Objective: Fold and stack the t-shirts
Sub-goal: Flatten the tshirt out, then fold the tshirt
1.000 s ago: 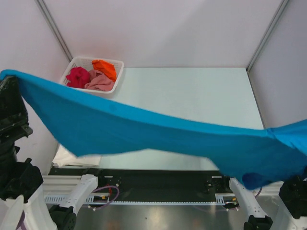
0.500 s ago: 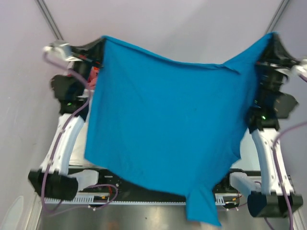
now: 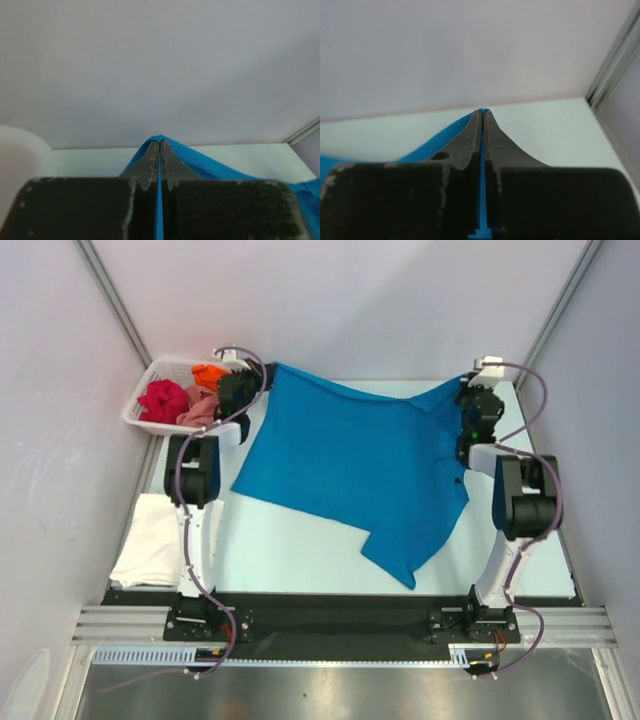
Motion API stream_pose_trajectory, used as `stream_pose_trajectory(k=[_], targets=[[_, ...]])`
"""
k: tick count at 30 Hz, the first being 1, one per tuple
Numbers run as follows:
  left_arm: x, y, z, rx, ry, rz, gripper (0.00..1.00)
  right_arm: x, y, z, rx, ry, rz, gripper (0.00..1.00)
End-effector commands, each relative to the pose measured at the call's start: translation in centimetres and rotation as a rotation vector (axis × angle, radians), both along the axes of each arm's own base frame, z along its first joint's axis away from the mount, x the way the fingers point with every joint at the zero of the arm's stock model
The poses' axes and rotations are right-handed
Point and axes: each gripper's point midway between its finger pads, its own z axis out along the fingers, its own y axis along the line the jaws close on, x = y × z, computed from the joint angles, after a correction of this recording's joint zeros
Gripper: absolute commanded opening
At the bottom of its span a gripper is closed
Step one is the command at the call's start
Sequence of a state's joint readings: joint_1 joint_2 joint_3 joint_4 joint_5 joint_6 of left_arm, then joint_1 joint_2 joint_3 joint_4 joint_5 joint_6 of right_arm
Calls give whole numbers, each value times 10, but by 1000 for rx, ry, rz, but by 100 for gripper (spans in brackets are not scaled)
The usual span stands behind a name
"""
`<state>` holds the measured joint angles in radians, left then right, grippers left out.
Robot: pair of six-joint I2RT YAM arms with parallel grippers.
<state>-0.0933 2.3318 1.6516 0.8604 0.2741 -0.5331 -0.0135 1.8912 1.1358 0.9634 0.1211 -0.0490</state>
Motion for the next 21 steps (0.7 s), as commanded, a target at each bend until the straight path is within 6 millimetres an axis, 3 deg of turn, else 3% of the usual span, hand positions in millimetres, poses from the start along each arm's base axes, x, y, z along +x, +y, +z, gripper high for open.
stream_pose_trajectory(k=[1,2,3,8,12,19,20,21], targets=[[25,-8,23,-93,-83,-64,0,21,-7,25,-23,-129,-17,0],[32,-9,36,-96,-113,-66,0,28,-6,8,-22,-101,-15,0],[41,-11,9,-95,-53,-63,0,31,-6,2,-16,-91,-13,0],[50,-9,-4,-99,-39,-44,0,27,-6,-27,23,-38,-12,0],[51,-10,-13,-94,-8,-50,0,11,0,-21,46,-38,-4,0],[48,-7,-25,-78,73,-36,0,-27,4,-28,144,50,-8,0],[46,-5,-25,-78,82,-31,0,-31,19,-29,159,65,19,0],[46,-5,-28,-79,98,-28,0,-36,21,-30,182,77,20,0]])
